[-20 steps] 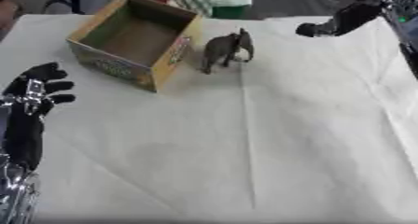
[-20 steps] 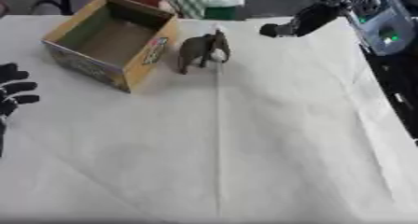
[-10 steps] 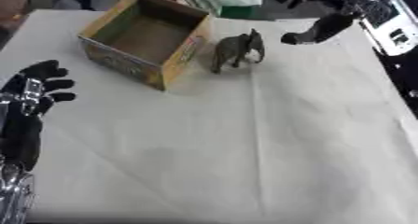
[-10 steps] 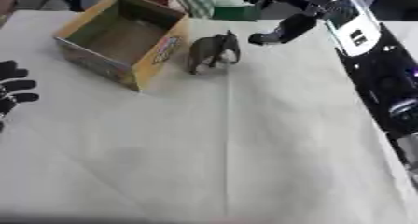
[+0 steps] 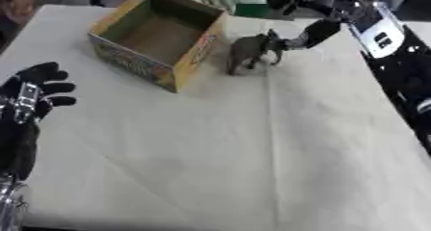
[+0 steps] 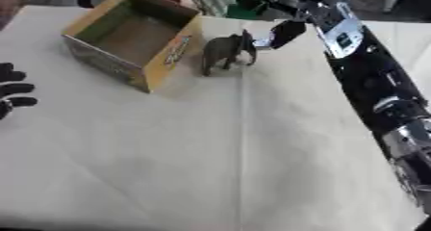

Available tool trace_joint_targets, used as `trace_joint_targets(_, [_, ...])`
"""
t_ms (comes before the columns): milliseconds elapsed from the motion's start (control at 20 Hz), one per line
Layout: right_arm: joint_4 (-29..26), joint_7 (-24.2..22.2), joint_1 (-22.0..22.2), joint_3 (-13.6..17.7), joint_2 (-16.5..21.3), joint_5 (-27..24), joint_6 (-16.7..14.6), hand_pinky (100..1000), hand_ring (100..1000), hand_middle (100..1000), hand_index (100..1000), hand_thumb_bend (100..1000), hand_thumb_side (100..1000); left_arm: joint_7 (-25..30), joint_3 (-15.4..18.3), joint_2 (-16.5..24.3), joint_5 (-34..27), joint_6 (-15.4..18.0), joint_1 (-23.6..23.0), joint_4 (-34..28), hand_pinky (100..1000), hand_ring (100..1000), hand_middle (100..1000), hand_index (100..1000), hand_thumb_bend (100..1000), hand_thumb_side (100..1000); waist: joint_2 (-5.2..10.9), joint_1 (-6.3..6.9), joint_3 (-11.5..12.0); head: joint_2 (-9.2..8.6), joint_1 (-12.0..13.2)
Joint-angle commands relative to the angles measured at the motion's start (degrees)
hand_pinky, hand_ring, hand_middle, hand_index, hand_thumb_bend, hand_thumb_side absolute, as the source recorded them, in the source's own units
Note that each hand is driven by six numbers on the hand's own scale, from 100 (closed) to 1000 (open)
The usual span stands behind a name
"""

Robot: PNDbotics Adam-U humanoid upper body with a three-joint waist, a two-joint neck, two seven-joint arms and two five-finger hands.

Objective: Pick up objects on the table and place them in the box.

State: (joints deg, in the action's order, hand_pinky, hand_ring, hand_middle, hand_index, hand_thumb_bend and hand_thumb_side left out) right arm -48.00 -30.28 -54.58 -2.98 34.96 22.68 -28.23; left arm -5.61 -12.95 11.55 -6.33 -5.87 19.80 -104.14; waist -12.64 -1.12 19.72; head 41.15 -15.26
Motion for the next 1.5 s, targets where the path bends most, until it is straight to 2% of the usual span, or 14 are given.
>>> trace_joint_targets(50, [1.21,0.7,-1.96,1.09,0.73,1.12,0.21,805,873,821,926,491,286,0.45,-0.22,0.13,-0.3,0.05,1.17,-1.38,659,689,666,777,100,719,0.71,0.0,0.36,-0.45,-0.59])
trace_joint_targets(800, [3.62,1.19,-3.12,1.04,-1.17,5.3,-0.05,828,867,812,909,489,304,0.87,-0.54,-0.37,-0.63,0.17,1.64,-1.37,659,689,665,778,100,727,-0.33,-0.51,1.9,0.4,-1.44])
trace_joint_targets(1200, [4.31,0.77,-2.57,0.26,-3.13,11.77,-0.87,833,858,796,878,474,300,0.85,-0.59,-0.56,-0.73,0.16,1.67,-1.36,658,689,664,778,100,728,-0.64,-0.33,2.21,0.46,-1.56])
trace_joint_targets(1250, [4.39,0.82,-2.52,0.17,-3.38,12.65,-1.02,831,855,791,872,471,293,0.85,-0.59,-0.59,-0.75,0.15,1.68,-1.36,658,689,664,778,100,729,-0.68,-0.31,2.22,0.42,-1.56])
trace_joint_targets(1300, [4.52,0.82,-2.46,0.08,-3.62,13.54,-1.15,826,847,781,859,435,240,0.85,-0.61,-0.62,-0.77,0.14,1.69,-1.36,658,689,664,778,100,729,-0.72,-0.28,2.24,0.39,-1.55])
trace_joint_targets(1350, [4.54,0.83,-2.43,-0.01,-3.77,14.43,-1.26,821,839,766,845,421,225,0.86,-0.62,-0.64,-0.78,0.14,1.7,-1.37,658,689,664,778,100,729,-0.76,-0.26,2.25,0.35,-1.55])
trace_joint_targets(1450, [4.28,1.17,-2.38,-0.14,-4.0,16.09,-1.48,796,795,711,797,379,167,0.85,-0.6,-0.66,-0.78,0.13,1.71,-1.37,658,688,664,779,100,729,-0.8,-0.25,2.25,0.27,-1.51])
trace_joint_targets(1500, [4.09,1.48,-2.33,-0.2,-4.12,16.84,-1.58,772,759,663,757,327,100,0.83,-0.59,-0.67,-0.79,0.13,1.71,-1.38,658,688,664,779,100,729,-0.81,-0.24,2.24,0.23,-1.47])
